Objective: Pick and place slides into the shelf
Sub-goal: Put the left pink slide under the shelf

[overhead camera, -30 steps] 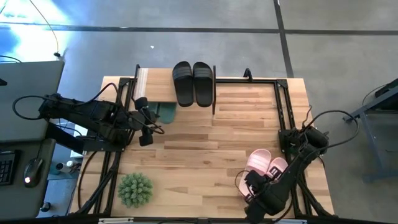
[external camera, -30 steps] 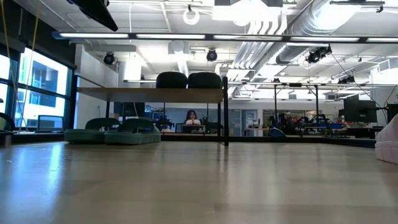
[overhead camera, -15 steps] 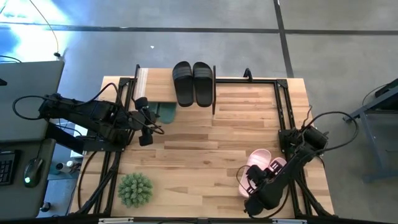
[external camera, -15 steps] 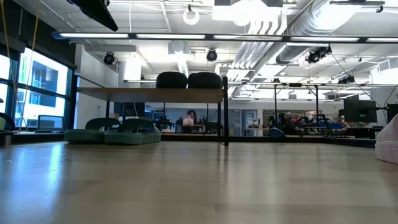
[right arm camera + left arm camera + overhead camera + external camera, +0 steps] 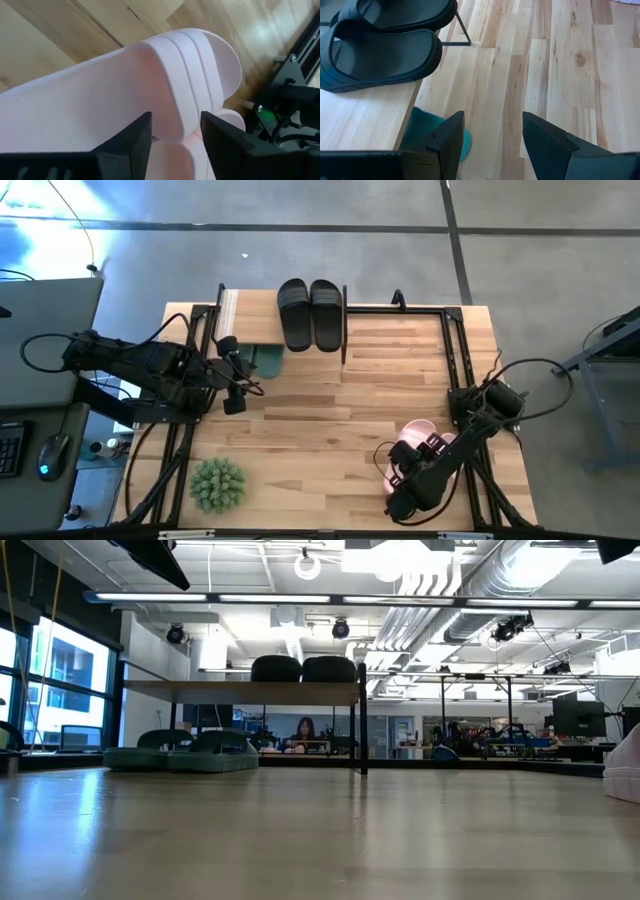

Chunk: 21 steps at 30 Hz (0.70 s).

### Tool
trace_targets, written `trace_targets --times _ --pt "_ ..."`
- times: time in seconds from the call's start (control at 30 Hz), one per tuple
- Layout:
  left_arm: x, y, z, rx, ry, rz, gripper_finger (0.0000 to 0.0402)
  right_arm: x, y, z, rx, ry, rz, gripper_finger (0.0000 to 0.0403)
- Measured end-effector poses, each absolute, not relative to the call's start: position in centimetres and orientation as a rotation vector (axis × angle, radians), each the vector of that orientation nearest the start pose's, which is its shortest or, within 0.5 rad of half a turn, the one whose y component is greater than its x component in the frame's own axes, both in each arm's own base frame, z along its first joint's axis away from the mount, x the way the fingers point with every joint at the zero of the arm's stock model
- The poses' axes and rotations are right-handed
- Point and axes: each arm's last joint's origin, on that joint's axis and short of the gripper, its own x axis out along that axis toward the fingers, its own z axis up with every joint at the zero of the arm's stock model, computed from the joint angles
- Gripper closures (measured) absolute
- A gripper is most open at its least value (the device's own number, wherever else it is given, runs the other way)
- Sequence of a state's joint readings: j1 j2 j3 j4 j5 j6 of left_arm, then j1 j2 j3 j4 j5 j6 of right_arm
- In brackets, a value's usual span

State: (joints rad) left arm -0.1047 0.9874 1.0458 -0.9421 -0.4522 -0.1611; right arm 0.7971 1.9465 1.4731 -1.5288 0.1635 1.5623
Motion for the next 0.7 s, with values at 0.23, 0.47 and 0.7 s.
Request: trace_targets --times 0.23,0.47,0.7 --pt "17.6 -0.6 32.6 0.094 0.823 0.391 0.0218 23.3 22.7 18.2 0.092 1.541 -0.996 0.0240" --pt "17.6 -0.6 32.6 0.094 0.823 0.391 0.0218 24.4 22.2 16.1 0.019 1.608 -1.015 0.0244" --pt "17.6 -0.6 32.5 0.094 0.823 0.391 0.0218 24.9 21.8 15.0 -0.055 1.627 -1.010 0.0311"
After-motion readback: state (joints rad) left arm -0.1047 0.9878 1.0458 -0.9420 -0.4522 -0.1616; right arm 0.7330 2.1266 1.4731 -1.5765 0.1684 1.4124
